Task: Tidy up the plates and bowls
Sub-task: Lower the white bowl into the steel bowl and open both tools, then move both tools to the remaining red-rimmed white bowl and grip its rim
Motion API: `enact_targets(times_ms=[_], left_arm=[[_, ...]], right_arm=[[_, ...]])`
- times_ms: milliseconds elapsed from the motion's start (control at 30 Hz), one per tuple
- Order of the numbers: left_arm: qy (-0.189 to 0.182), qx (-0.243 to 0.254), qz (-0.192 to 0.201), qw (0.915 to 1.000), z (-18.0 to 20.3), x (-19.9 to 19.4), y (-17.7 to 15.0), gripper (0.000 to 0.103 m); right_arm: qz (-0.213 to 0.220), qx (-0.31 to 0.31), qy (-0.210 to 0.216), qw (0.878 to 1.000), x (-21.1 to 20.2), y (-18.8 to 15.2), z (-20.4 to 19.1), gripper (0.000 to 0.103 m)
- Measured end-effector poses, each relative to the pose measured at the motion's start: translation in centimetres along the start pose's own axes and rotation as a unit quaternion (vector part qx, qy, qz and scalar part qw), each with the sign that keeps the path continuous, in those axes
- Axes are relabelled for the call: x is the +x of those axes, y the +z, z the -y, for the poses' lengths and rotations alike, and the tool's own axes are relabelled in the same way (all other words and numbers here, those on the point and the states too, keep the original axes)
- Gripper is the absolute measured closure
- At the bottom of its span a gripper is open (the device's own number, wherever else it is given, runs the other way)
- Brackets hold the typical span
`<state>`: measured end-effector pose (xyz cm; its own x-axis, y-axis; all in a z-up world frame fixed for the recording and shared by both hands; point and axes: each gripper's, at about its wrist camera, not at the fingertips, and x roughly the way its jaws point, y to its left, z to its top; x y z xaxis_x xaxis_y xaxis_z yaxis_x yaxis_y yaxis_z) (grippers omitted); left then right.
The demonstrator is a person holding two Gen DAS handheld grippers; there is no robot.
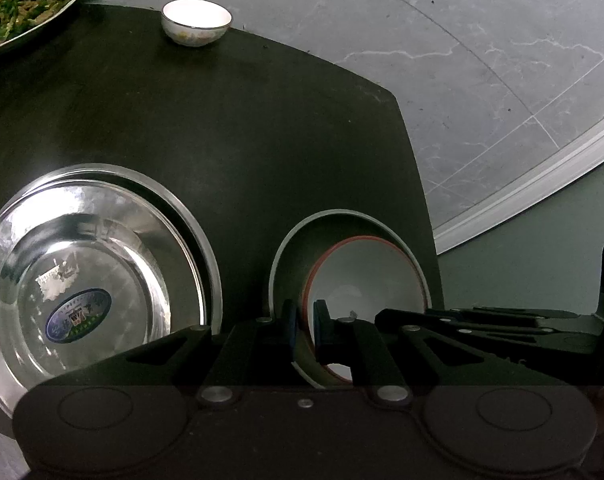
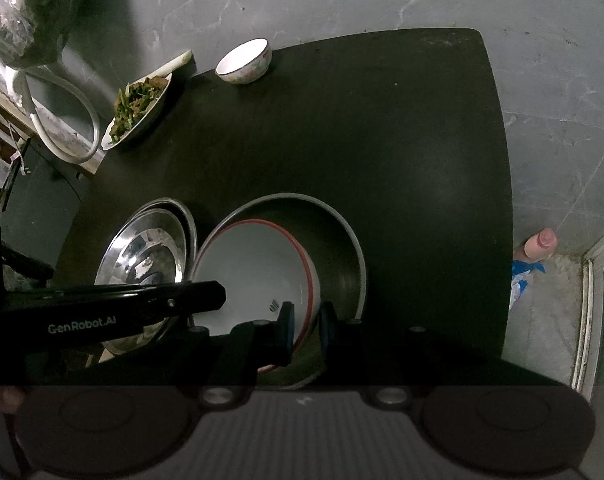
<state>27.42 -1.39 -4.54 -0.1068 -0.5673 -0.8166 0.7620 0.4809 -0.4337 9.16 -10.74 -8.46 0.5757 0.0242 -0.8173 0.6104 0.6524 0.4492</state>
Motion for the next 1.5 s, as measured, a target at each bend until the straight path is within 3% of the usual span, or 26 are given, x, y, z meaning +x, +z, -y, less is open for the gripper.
enact_targets(times_ms=[567,1033,1200,1500], left_arm=[[0.007,0.001,-0.003,1.0000,0.3,0.2,0.5,0.094],[0.017,0.010,0.017,0.9997,0.8,-1.0,1.4,0.088],[0.026,0.016,0.041,0.9987,1.0,-2.4,1.9,0.071],[0.075,0.010,0.112,0.9909,-0.2,-4.1,4.5,0.024]], right_arm=[[0.000,-0.001,0.002,1.000,0.1,0.2,0.1,0.085],[0.012,-0.016,-0.002,1.000,-0.5,0.8,0.0,0.072],[0.030,-0.027,-0.003,0.999,-1.9,1.1,-0.3,0.063],[0.072,-0.054,-0.016,0.996,-2.9,3.2,-1.1,0.031]])
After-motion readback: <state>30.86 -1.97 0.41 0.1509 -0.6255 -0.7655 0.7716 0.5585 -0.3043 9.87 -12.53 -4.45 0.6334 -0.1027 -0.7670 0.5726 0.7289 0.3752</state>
